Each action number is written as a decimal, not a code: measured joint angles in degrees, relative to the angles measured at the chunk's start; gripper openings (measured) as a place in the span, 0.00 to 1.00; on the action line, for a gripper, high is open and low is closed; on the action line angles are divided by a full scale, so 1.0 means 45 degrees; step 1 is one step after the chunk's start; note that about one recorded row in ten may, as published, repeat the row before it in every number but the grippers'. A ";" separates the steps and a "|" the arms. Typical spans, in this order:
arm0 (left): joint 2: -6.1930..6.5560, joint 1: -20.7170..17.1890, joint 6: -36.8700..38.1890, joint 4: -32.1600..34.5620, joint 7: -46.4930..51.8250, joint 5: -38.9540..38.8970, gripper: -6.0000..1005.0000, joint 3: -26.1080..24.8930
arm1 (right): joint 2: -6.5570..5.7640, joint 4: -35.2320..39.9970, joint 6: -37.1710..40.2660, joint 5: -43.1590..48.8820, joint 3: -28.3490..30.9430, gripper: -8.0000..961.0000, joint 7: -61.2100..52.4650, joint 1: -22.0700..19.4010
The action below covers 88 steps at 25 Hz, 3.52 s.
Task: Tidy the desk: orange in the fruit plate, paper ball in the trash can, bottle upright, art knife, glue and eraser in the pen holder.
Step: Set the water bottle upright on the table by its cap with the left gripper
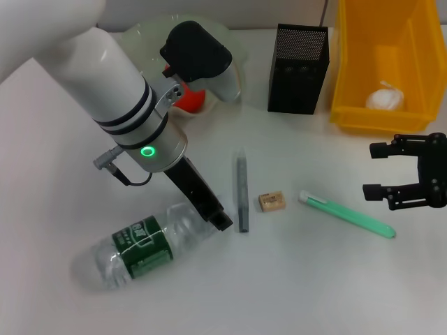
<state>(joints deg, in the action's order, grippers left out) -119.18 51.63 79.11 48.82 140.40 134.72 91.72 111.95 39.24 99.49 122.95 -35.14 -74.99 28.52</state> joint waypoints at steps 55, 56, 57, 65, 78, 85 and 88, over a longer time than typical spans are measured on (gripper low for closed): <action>0.0384 -0.3999 0.3470 0.3286 -0.7879 -0.2914 0.45 -1.0205 | -0.0002 -0.0009 0.0151 -0.0175 0.0030 0.87 -0.0308 0.0315; 0.0346 -0.4043 0.3432 0.3288 -0.8057 -0.2922 0.45 -1.0433 | -0.0001 -0.0010 0.0154 -0.0175 0.0036 0.87 -0.0308 0.0316; 0.0314 -0.4084 0.3392 0.3289 -0.8223 -0.2933 0.45 -1.0618 | 0.0003 -0.0009 0.0154 -0.0175 0.0036 0.87 -0.0308 0.0318; 0.0212 -0.4646 0.2086 0.3179 -0.9317 -0.3484 0.45 -1.1072 | 0.0039 -0.0009 0.0158 -0.0176 0.0036 0.87 -0.0308 0.0359; 0.0214 -0.5016 0.0774 0.3034 -0.9736 -0.3738 0.45 -1.0967 | 0.0044 -0.0009 0.0156 -0.0175 0.0101 0.87 -0.0308 0.0388; 0.0215 -0.5048 0.0499 0.2762 -0.9794 -0.3711 0.45 -1.0921 | 0.0044 -0.0009 0.0156 -0.0176 0.0147 0.87 -0.0308 0.0419; 0.0215 -0.5045 0.0468 0.2646 -0.9862 -0.3738 0.47 -1.0936 | 0.0041 -0.0010 0.0156 -0.0176 0.0151 0.87 -0.0308 0.0443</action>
<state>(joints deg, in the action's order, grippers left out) -118.21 28.92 81.22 60.72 96.02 117.90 42.50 112.13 39.20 100.19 122.16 -34.46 -76.38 30.51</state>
